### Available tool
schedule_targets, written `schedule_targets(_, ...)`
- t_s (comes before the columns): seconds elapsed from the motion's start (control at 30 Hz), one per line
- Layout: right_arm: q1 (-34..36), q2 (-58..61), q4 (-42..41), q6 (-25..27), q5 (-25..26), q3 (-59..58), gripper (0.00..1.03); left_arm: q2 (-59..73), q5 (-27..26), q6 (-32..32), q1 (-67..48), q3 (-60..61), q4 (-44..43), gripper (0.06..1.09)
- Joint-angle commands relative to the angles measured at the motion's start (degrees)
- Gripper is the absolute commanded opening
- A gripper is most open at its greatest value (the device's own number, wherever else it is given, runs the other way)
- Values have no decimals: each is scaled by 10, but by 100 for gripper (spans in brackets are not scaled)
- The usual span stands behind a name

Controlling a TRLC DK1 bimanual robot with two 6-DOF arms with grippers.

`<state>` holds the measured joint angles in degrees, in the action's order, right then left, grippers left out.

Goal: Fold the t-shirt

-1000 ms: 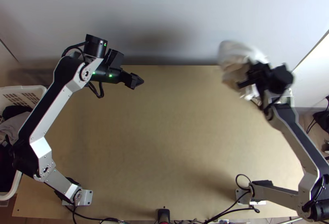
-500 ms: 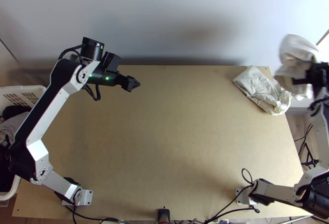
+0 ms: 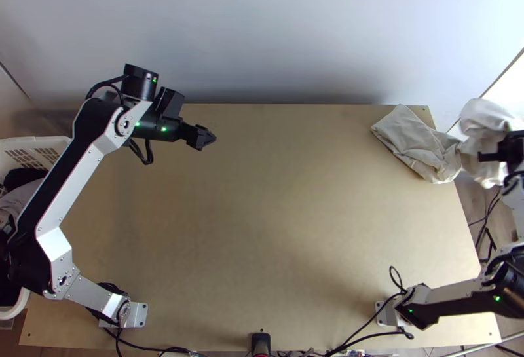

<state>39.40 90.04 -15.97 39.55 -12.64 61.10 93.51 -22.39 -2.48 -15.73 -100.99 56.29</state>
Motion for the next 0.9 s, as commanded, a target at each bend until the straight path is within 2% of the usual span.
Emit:
schedule_targets(0.0, -90, 54, -13, -37, 53, -30, 3, -16, 0, -18, 28, 10, 17, 104)
schedule_targets(0.2, -181, 114, -13, -107, 112, 17, 3, -31, 0, -33, 60, 14, 34, 104)
schedule_targets(0.47, -250, 153, -12, -146, 152, 55, 3, -53, -2, -55, 96, 33, 47, 104)
schedule_targets(0.73, -277, 152, -10, -167, 185, 46, 3, -62, -2, -64, 105, 39, 52, 104)
schedule_targets(0.87, -261, 135, -10, -166, 192, -5, 3, -64, -2, -66, 107, 39, 52, 104)
